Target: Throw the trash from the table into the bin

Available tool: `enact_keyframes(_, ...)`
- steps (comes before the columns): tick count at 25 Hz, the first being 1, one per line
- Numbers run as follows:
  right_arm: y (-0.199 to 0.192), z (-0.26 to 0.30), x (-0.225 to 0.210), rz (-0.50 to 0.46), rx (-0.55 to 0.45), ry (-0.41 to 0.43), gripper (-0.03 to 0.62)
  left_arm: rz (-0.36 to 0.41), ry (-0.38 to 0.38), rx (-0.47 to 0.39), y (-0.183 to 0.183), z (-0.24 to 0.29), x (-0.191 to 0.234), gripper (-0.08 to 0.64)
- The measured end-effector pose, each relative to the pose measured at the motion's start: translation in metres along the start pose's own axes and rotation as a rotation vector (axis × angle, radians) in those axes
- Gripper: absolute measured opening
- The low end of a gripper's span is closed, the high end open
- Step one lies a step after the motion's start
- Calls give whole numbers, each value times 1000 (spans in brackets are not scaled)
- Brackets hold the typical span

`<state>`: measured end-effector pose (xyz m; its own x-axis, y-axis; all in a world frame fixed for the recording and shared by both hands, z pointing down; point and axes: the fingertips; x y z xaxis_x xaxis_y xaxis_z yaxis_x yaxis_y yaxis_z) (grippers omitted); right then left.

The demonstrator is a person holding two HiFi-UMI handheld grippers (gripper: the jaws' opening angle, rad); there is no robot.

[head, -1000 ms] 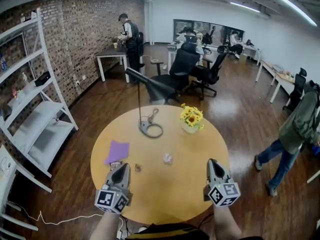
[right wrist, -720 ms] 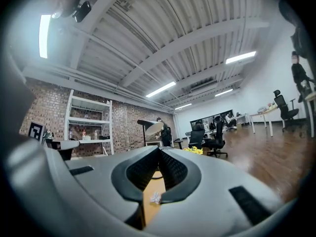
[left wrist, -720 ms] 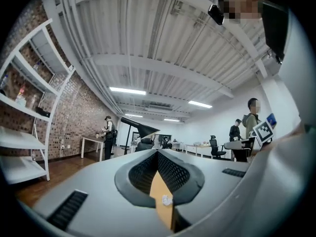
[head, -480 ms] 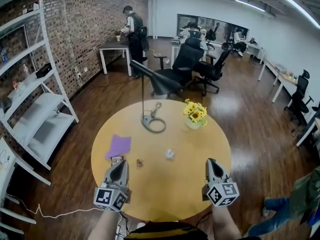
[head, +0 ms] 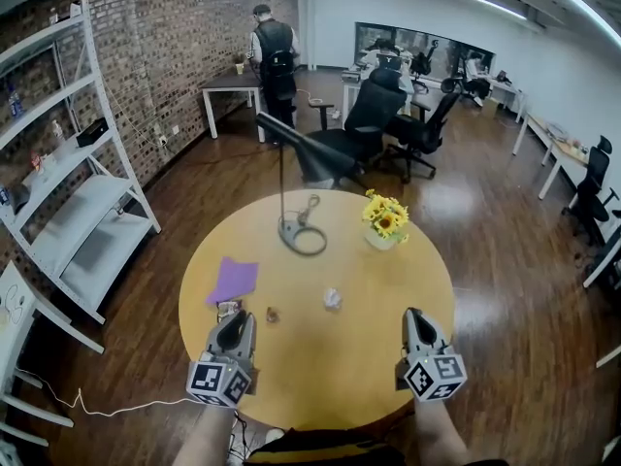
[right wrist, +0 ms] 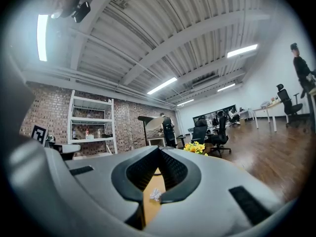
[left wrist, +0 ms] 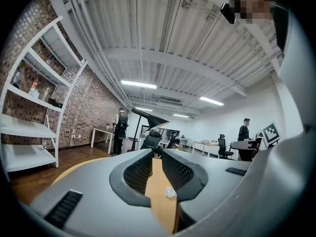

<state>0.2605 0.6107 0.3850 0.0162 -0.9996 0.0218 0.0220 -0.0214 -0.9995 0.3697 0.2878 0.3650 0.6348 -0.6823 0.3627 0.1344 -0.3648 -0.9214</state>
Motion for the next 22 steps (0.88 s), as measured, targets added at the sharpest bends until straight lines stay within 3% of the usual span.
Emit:
enact_keyframes(9, -13, 9, -8, 15, 32, 1, 5, 11, 16, 52, -22, 14, 6, 63)
enact_keyframes(11, -19, 8, -9, 14, 50, -6, 5, 16, 22, 114, -38, 21, 14, 84)
enact_keyframes(13, -26, 6, -11, 6, 71, -13, 5, 5, 32, 184, -58, 27, 23, 166)
enact_keyframes(18, -55, 7, -8, 30, 145, -18, 5, -6, 77, 306, -99, 35, 44, 175)
enact_keyframes(22, -81, 20, 1, 49, 202, 1, 5, -36, 103, 383, -130, 57, 67, 255)
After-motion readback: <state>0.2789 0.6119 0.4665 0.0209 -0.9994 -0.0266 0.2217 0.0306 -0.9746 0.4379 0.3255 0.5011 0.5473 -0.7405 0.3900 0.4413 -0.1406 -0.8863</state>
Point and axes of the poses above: the fingertips, and each gripper's own axes: z forward along the fingers, x to its left, y out of its top, and after that the axes turned 12 degrees about -z, right-handed
